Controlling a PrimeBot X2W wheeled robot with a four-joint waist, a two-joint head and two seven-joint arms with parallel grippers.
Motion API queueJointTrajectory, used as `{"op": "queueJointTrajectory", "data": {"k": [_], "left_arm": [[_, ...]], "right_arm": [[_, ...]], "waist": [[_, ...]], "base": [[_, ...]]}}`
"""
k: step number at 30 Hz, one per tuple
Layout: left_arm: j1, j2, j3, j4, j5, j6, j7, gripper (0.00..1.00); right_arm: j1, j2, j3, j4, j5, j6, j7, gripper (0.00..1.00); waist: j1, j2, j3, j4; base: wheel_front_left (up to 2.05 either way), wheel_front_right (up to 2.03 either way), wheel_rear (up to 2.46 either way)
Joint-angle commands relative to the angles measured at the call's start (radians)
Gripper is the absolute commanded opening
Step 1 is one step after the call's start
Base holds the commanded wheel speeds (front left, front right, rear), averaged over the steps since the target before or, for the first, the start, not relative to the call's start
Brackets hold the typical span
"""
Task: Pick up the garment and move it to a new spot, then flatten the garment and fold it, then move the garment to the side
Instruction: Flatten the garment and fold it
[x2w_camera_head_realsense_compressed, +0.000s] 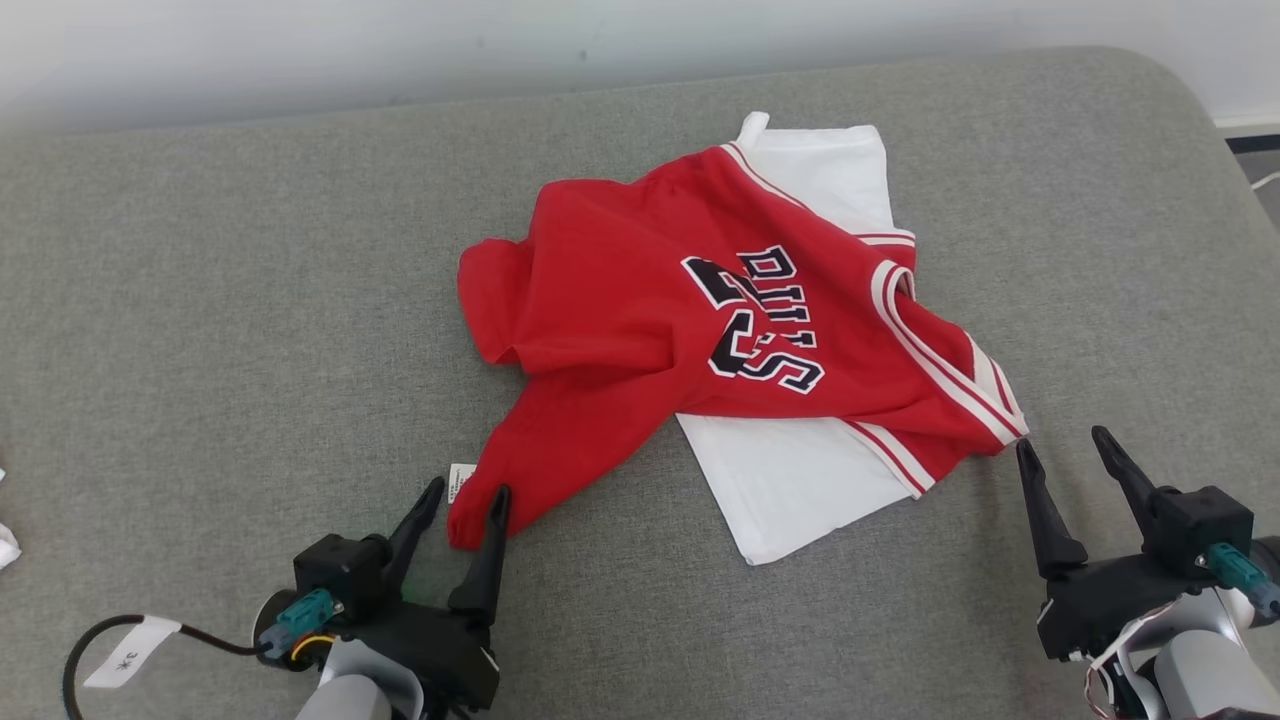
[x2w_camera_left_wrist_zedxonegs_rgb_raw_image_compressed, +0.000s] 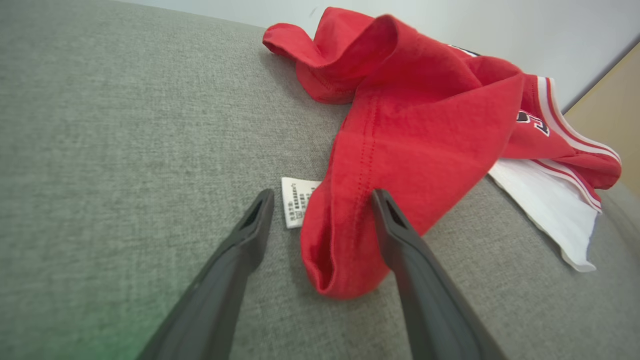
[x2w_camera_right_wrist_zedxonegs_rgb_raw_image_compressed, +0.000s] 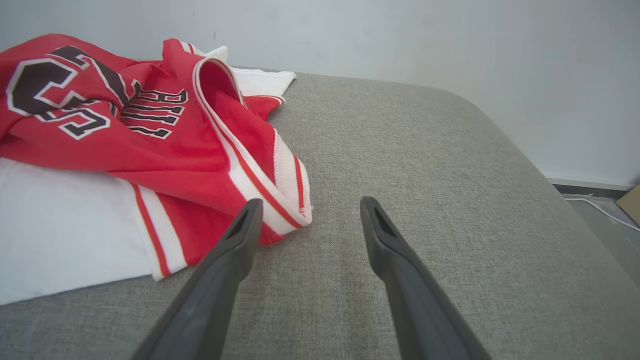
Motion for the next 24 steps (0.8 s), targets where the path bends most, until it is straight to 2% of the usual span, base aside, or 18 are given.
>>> {"op": "queueJointTrajectory", "data": {"k": [1, 5, 9, 13, 15, 18, 23, 24], "left_arm": [[0.0, 0.0, -0.016, -0.002, 0.002, -0.011, 0.001, 0.0], [0.003, 0.0, -0.042, -0.059, -0.002, -0.016, 0.001, 0.0], [-0.001, 0.002, -0.047, -0.199, -0.003, -0.015, 0.0, 0.0], [-0.001, 0.003, 0.0, -0.351, -0.024, -0.015, 0.0, 0.0], [0.001, 0.003, 0.05, -0.383, -0.046, 0.002, 0.0, 0.0], [-0.018, 0.001, 0.126, -0.371, -0.02, 0.032, 0.0, 0.0], [-0.032, 0.001, 0.207, -0.223, -0.011, 0.036, 0.0, 0.0], [-0.048, 0.002, 0.224, -0.193, 0.0, 0.032, 0.0, 0.03]], "right_arm": [[-0.011, 0.005, 0.002, -0.005, -0.002, 0.0, 0.0, 1.0], [-0.01, 0.009, -0.001, -0.006, -0.002, 0.0, 0.0, 1.0], [-0.002, 0.013, -0.011, -0.006, 0.002, 0.0, 0.0, 1.0], [0.009, 0.018, -0.005, -0.005, 0.003, 0.0, 0.0, 1.0], [0.003, 0.022, 0.005, -0.004, 0.006, 0.0, 0.0, 1.0], [-0.012, 0.03, 0.026, -0.004, 0.01, 0.0, 0.0, 1.0], [-0.035, 0.043, 0.06, -0.004, 0.015, 0.0, 0.0, 1.0], [-0.037, 0.046, 0.066, -0.003, 0.017, 0.0, 0.0, 1.0]], "waist": [[-0.0001, 0.0, 0.005, 0.005], [-0.0001, 0.0, 0.011, 0.019], [-0.0001, 0.0, 0.011, 0.045], [-0.0001, 0.0, 0.006, 0.083], [-0.0001, 0.0, 0.004, 0.099], [-0.0001, 0.0, 0.005, 0.117], [-0.0001, 0.0, 0.01, 0.113], [-0.0001, 0.0, 0.013, 0.109]], "base": [[0.0, 0.0, 0.0], [0.0, 0.0, 0.0], [0.0, 0.0, 0.0], [0.0, 0.0, 0.0], [0.0, 0.0, 0.0], [0.0, 0.0, 0.0], [0.0, 0.0, 0.0], [0.0, 0.0, 0.0]]}}
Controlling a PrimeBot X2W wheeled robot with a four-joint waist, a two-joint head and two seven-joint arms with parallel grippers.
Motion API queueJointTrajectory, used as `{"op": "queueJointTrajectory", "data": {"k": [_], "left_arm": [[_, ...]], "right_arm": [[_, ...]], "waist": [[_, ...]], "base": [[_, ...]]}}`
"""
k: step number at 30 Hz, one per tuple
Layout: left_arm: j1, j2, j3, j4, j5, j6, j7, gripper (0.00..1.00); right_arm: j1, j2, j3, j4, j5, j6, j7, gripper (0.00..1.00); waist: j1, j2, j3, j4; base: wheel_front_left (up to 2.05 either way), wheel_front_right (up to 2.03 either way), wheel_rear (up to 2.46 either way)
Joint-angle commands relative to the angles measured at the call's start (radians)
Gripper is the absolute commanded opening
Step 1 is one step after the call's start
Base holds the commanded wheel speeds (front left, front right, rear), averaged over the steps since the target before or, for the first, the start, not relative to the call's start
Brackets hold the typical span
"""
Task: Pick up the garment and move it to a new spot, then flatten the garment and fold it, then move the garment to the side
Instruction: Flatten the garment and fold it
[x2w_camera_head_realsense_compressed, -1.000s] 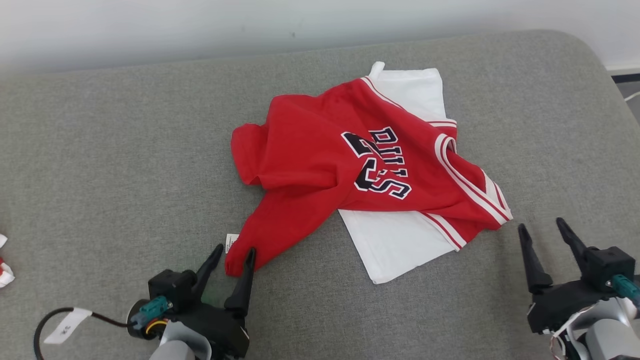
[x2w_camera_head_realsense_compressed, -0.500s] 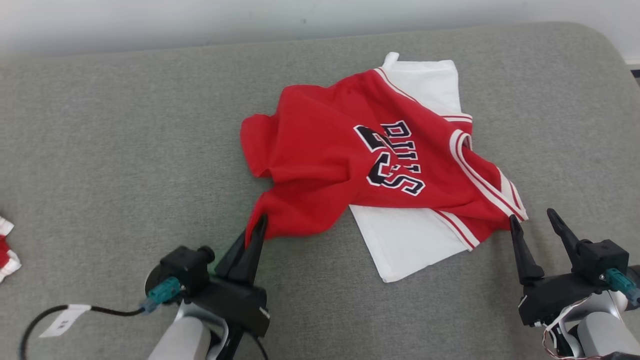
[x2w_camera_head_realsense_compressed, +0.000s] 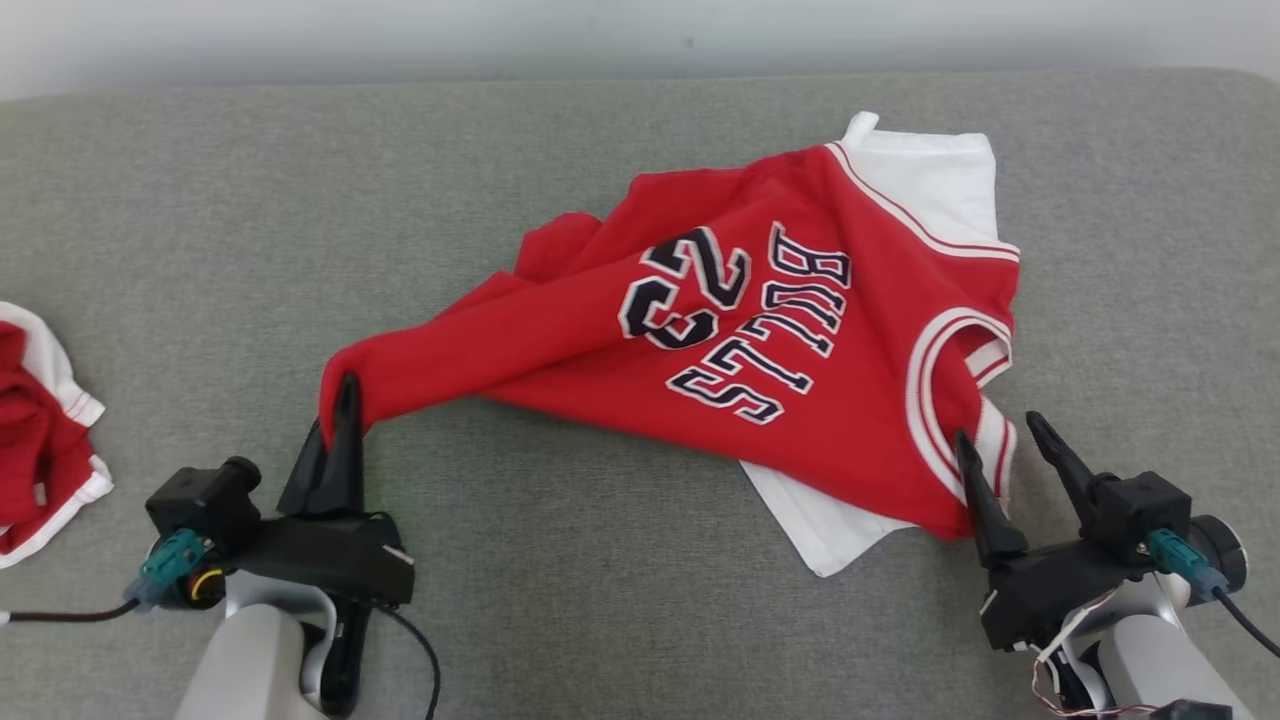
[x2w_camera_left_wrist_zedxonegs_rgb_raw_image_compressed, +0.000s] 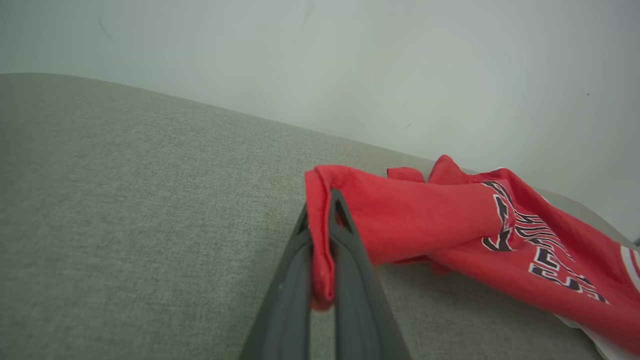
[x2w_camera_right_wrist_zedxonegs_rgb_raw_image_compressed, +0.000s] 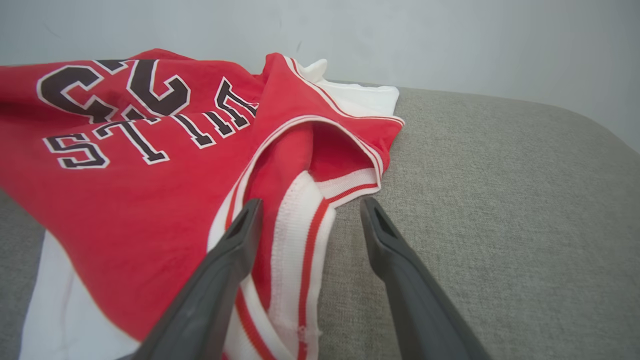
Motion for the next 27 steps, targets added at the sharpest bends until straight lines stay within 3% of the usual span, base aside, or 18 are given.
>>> {"op": "queueJointTrajectory", "data": {"k": [1, 2, 4, 5, 8, 12, 17, 27], "left_arm": [[-0.025, 0.002, 0.01, 0.022, 0.024, -0.006, -0.001, 0.13], [-0.028, 0.002, 0.029, 0.057, 0.025, -0.009, -0.001, 0.18], [-0.033, 0.003, 0.059, 0.103, 0.042, -0.013, -0.001, 0.79], [-0.034, 0.002, 0.078, 0.122, 0.039, -0.014, -0.001, 1.0], [-0.032, 0.001, 0.143, 0.131, 0.044, 0.012, -0.001, 1.0], [0.011, 0.0, 0.198, 0.046, 0.075, 0.064, -0.001, 1.0], [0.094, 0.002, 0.14, -0.016, 0.083, 0.06, -0.001, 1.0], [0.229, 0.001, 0.001, -0.072, 0.02, 0.081, -0.001, 1.0]], "right_arm": [[-0.006, 0.002, 0.003, 0.001, 0.007, 0.0, 0.0, 1.0], [-0.009, 0.004, 0.01, -0.001, 0.009, 0.0, 0.0, 1.0], [-0.01, 0.005, 0.019, -0.006, 0.015, 0.0, 0.0, 1.0], [-0.006, 0.004, 0.024, -0.008, 0.017, 0.0, 0.0, 1.0], [0.008, -0.002, 0.033, -0.008, 0.026, 0.0, 0.0, 1.0], [0.026, 0.003, 0.038, -0.015, 0.031, 0.0, 0.0, 1.0], [0.045, 0.004, 0.108, -0.052, 0.037, 0.0, 0.0, 1.0], [0.085, -0.045, 0.377, -0.07, 0.102, 0.0, 0.0, 1.0]], "waist": [[-0.0001, -0.0001, 0.006, -0.009], [-0.0001, -0.0001, 0.008, -0.014], [-0.0001, -0.0001, 0.01, -0.022], [-0.0001, -0.0001, 0.011, -0.025], [-0.0001, -0.0001, 0.008, -0.031], [-0.0001, -0.0001, -0.006, -0.03], [-0.0001, -0.0001, -0.038, -0.017], [-0.0001, -0.0001, -0.085, 0.041]], "base": [[0.0, 0.0, 0.0], [0.0, 0.0, 0.0], [0.0, 0.0, 0.0], [0.0, 0.0, 0.0], [0.0, 0.0, 0.0], [0.0, 0.0, 0.0], [0.0, 0.0, 0.0], [0.0, 0.0, 0.0]]}}
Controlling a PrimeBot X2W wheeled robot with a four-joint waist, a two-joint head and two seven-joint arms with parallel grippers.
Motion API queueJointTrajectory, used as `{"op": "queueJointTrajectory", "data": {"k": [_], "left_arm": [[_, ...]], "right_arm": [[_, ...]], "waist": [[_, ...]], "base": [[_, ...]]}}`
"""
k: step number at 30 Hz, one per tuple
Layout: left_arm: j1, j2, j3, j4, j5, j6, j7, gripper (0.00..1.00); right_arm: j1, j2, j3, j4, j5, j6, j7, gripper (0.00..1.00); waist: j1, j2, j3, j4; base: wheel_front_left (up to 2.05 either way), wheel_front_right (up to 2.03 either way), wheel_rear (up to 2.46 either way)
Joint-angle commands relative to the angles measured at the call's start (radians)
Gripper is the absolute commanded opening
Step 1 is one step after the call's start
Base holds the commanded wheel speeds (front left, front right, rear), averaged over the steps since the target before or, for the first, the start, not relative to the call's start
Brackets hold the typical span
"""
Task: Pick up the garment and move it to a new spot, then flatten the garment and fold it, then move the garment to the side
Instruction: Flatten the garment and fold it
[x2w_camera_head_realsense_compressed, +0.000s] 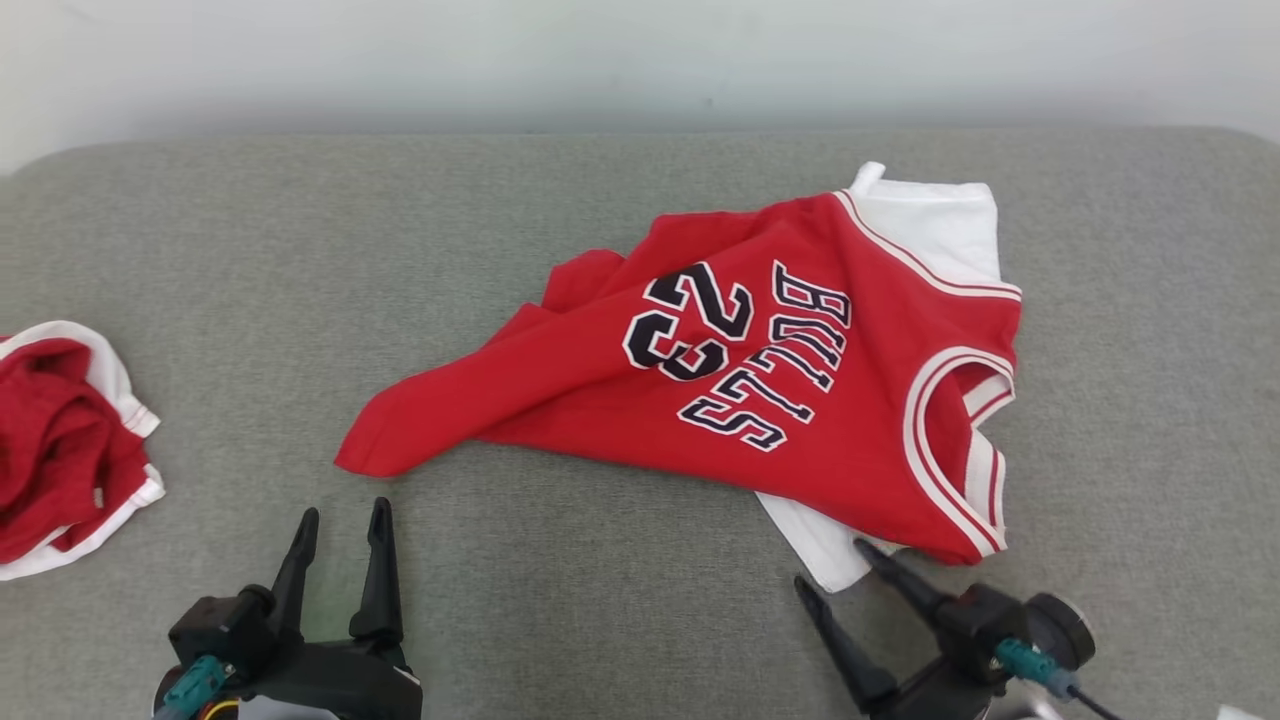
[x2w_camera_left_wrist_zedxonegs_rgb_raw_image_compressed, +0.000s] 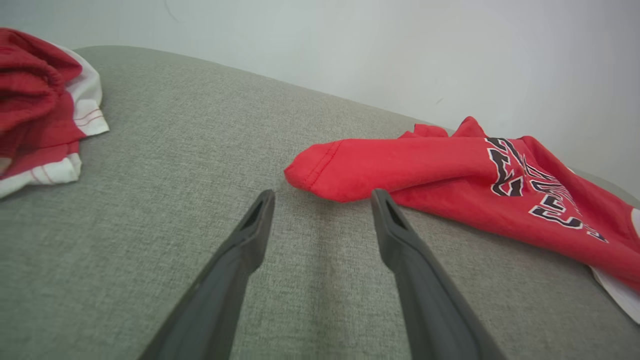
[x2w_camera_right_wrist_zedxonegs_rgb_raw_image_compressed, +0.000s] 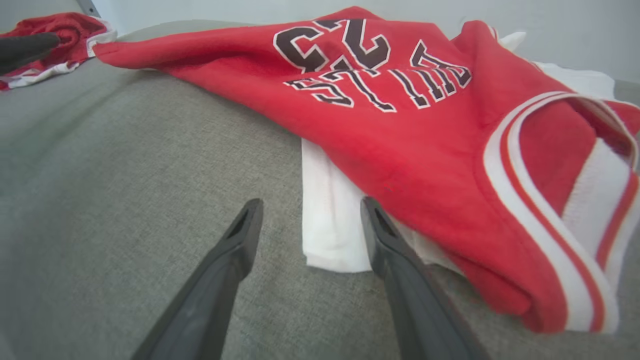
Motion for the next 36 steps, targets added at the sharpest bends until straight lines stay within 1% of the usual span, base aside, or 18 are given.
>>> {"op": "queueJointTrajectory", "data": {"k": [1, 4, 7, 14, 18, 19, 20, 22, 23, 24, 29, 33, 36], "left_arm": [[0.023, 0.002, -0.005, -0.003, -0.008, 0.002, -0.001, 1.0], [0.031, 0.002, -0.017, -0.004, -0.01, 0.006, -0.001, 1.0], [0.038, 0.002, -0.023, -0.002, -0.013, 0.008, -0.001, 1.0], [0.04, 0.002, -0.028, -0.001, -0.02, 0.007, -0.001, 1.0], [0.04, 0.002, -0.032, 0.0, -0.021, 0.003, -0.001, 1.0], [0.039, 0.002, -0.032, 0.0, -0.02, 0.002, -0.001, 1.0], [0.037, 0.002, -0.031, 0.0, -0.021, 0.002, -0.001, 1.0], [0.035, 0.002, -0.03, -0.003, -0.019, 0.002, -0.001, 1.0], [0.033, 0.002, -0.03, -0.005, -0.016, 0.002, -0.001, 1.0], [0.032, 0.002, -0.029, -0.007, -0.015, 0.001, -0.001, 1.0], [0.038, 0.002, -0.032, -0.012, -0.013, -0.003, -0.001, 1.0], [0.043, 0.002, -0.034, -0.013, -0.001, -0.005, -0.001, 1.0], [0.048, 0.002, -0.026, -0.015, 0.005, -0.004, -0.001, 1.0]], "right_arm": [[0.016, -0.013, 0.023, 0.014, 0.008, 0.0, 0.0, 1.0], [0.007, -0.024, 0.064, 0.049, 0.021, 0.0, 0.0, 1.0], [-0.008, -0.03, 0.062, 0.091, 0.016, 0.0, 0.0, 1.0], [-0.029, 0.003, 0.034, 0.161, -0.028, 0.0, 0.0, 1.0], [-0.043, 0.022, 0.028, 0.234, -0.055, 0.0, 0.001, 1.0], [-0.045, 0.027, 0.026, 0.253, -0.06, 0.0, 0.002, 0.91], [-0.05, 0.032, 0.019, 0.263, -0.063, 0.0, 0.004, 0.78], [-0.059, 0.038, 0.007, 0.28, -0.07, 0.0, 0.005, 0.39], [-0.061, 0.043, -0.002, 0.283, -0.074, 0.0, 0.005, 0.25], [-0.064, 0.046, -0.013, 0.286, -0.079, 0.0, 0.004, 0.0], [-0.063, 0.054, -0.077, 0.261, -0.097, -0.001, 0.001, 0.0], [-0.035, 0.03, -0.128, 0.175, -0.096, 0.0, 0.0, 0.0], [-0.003, 0.0, -0.189, 0.073, -0.088, 0.0, 0.0, 0.0]], "waist": [[0.0001, 0.0, -0.015, 0.021], [0.0001, 0.0, -0.021, 0.034], [0.0001, 0.0, -0.023, 0.041], [0.0001, 0.0, -0.028, 0.05], [0.0001, 0.0, -0.029, 0.057], [0.0001, 0.0, -0.028, 0.058], [0.0001, 0.0, -0.027, 0.059], [0.0001, 0.0, -0.025, 0.059], [0.0001, 0.0, -0.023, 0.058], [0.0001, 0.0, -0.022, 0.058], [0.0001, 0.0, -0.024, 0.044], [0.0001, 0.0, -0.036, 0.019], [0.0001, 0.0, -0.045, -0.011]], "base": [[0.0, 0.0, 0.0], [0.0, 0.0, 0.0], [0.0, 0.0, 0.0], [0.0, 0.0, 0.0], [0.0, 0.0, 0.0], [0.0, 0.0, 0.0], [0.0, 0.0, 0.0], [0.0, 0.0, 0.0], [0.0, 0.0, 0.0], [0.0, 0.0, 0.0], [0.0, 0.0, 0.0], [0.0, 0.0, 0.0], [0.0, 0.0, 0.0]]}}
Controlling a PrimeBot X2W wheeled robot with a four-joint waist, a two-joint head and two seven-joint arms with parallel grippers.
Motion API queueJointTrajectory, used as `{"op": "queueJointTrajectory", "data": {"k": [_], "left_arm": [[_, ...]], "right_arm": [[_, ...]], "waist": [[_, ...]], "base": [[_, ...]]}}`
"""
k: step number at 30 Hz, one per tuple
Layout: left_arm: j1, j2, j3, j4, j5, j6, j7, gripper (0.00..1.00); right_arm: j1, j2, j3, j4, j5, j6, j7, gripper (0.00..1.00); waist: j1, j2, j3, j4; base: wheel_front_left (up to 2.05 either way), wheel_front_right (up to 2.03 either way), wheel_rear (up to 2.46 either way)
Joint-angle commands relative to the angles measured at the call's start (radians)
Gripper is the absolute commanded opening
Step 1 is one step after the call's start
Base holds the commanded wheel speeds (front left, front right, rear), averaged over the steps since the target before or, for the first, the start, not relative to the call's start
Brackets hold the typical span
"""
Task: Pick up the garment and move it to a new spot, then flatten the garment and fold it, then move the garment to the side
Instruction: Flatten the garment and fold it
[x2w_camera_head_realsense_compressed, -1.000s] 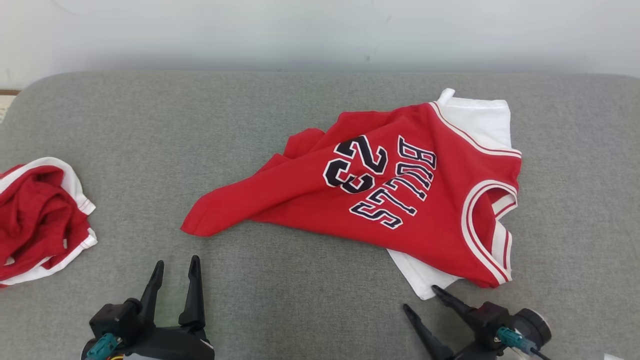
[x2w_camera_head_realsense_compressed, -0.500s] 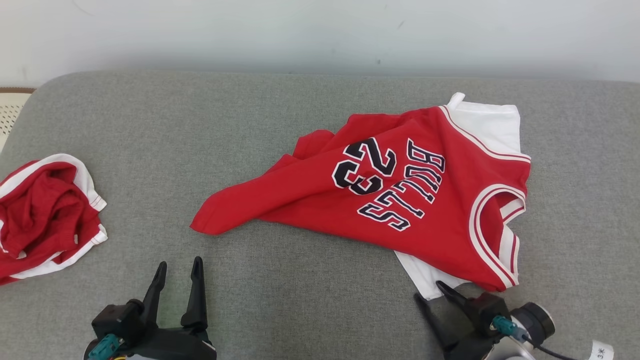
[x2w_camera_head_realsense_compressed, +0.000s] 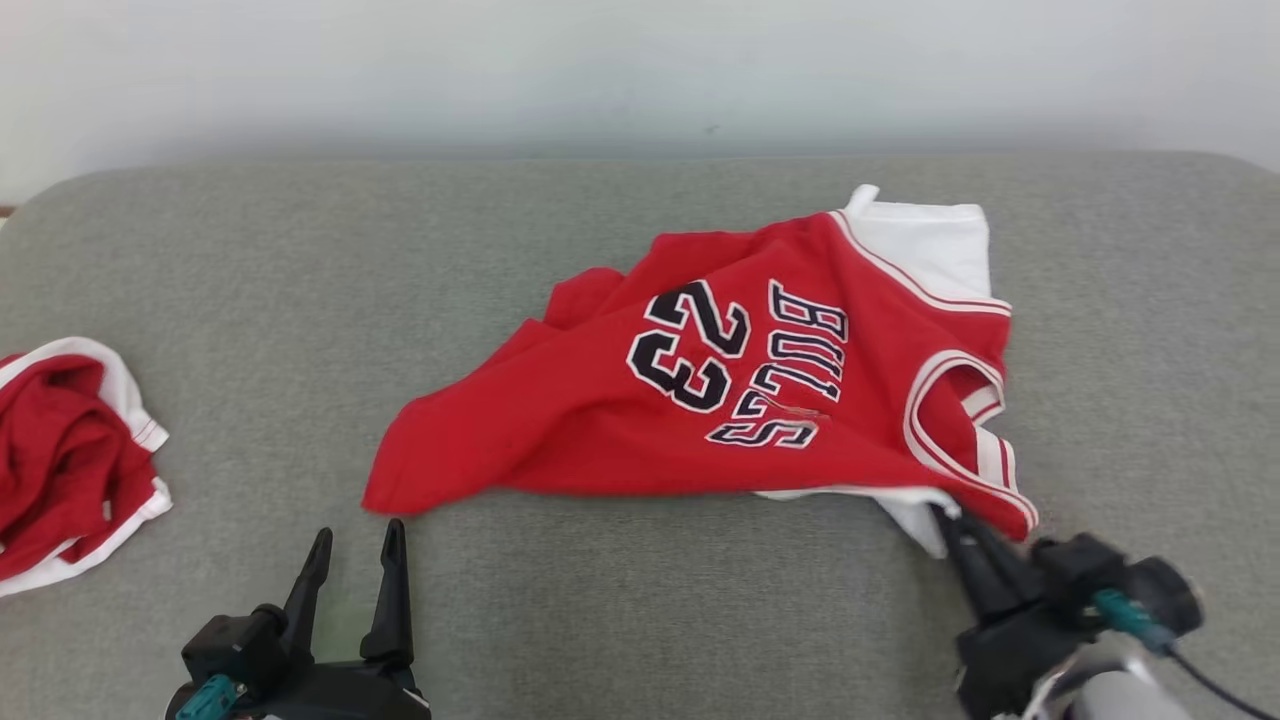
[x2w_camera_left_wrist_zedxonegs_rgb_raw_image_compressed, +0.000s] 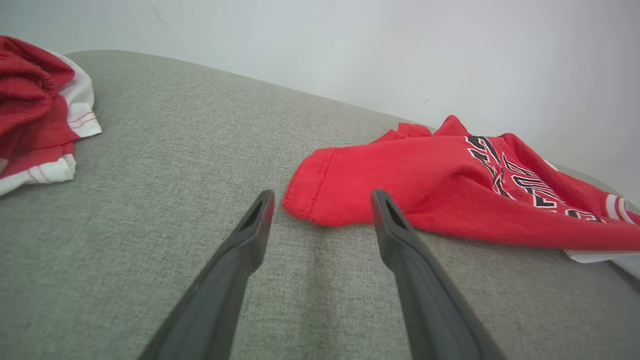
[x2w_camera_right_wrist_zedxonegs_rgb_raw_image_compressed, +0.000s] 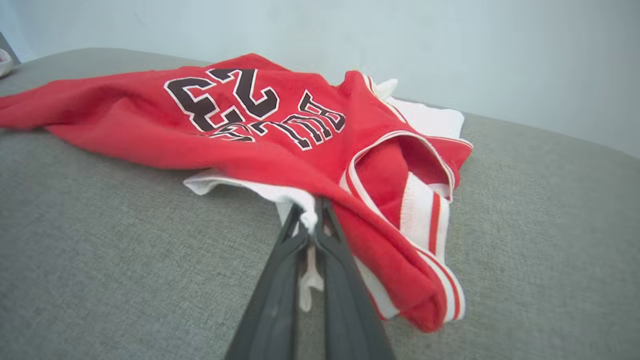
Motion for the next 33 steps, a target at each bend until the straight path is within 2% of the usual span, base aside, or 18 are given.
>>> {"op": "queueJointTrajectory", "data": {"k": [1, 3, 7, 13, 17, 21, 22, 23, 24, 28, 33], "left_arm": [[0.014, 0.001, 0.004, -0.004, 0.012, 0.001, -0.001, 1.0], [0.016, 0.001, 0.003, -0.002, 0.016, -0.002, -0.001, 1.0], [0.015, 0.001, -0.003, 0.004, 0.016, -0.004, -0.001, 1.0], [-0.003, 0.001, -0.012, 0.014, 0.017, -0.007, -0.001, 1.0], [-0.013, 0.001, -0.017, 0.02, 0.019, -0.011, -0.001, 1.0], [-0.012, 0.001, -0.022, 0.025, 0.016, -0.01, -0.001, 1.0], [-0.012, 0.001, -0.022, 0.025, 0.016, -0.01, -0.001, 1.0], [-0.009, 0.001, -0.021, 0.026, 0.015, -0.009, -0.001, 1.0], [-0.001, 0.001, -0.023, 0.03, 0.014, -0.006, -0.001, 1.0], [0.009, 0.001, -0.021, 0.033, 0.016, -0.005, -0.001, 1.0], [0.028, 0.001, -0.022, 0.033, 0.02, -0.006, -0.001, 1.0]], "right_arm": [[0.027, -0.023, -0.036, -0.047, 0.007, -0.001, 0.0, 0.0], [0.058, -0.055, -0.104, -0.13, 0.01, -0.001, -0.001, 0.0], [0.077, -0.085, -0.205, -0.222, 0.008, -0.001, -0.001, 0.0], [0.103, -0.119, -0.289, -0.259, -0.003, -0.001, 0.0, 0.0], [0.134, -0.145, -0.249, -0.25, 0.025, -0.001, 0.0, 0.0], [0.189, -0.189, -0.142, -0.221, 0.092, -0.001, 0.0, 0.0], [0.189, -0.189, -0.142, -0.221, 0.092, -0.001, 0.0, 0.0], [0.2, -0.201, -0.121, -0.197, 0.115, -0.001, 0.0, 0.35], [0.201, -0.215, -0.104, -0.161, 0.155, -0.001, -0.001, 1.0], [0.214, -0.219, -0.144, -0.1, 0.181, -0.001, 0.0, 1.0], [0.219, -0.181, -0.238, -0.079, 0.145, -0.001, 0.0, 1.0]], "waist": [[0.0, 0.0, -0.013, -0.034], [0.0, 0.0, -0.016, -0.065], [0.0, 0.0, -0.021, -0.101], [0.0, 0.0, -0.018, -0.125], [0.0, 0.0, -0.013, -0.123], [0.0, 0.0, -0.01, -0.12], [0.0, 0.0, -0.01, -0.12], [0.0, 0.0, -0.01, -0.12], [0.0, 0.0, -0.013, -0.12], [0.0, 0.0, -0.019, -0.121], [0.0, 0.0, -0.034, -0.121]], "base": [[0.0, 0.0, 0.0], [0.0, 0.0, 0.0], [0.0, 0.0, 0.0], [0.0, 0.0, 0.0], [0.0, 0.0, 0.0], [0.0, 0.0, 0.0], [0.0, 0.0, 0.0], [0.0, 0.0, 0.0], [0.0, 0.0, 0.0], [0.0, 0.0, 0.0], [0.0, 0.0, 0.0]]}}
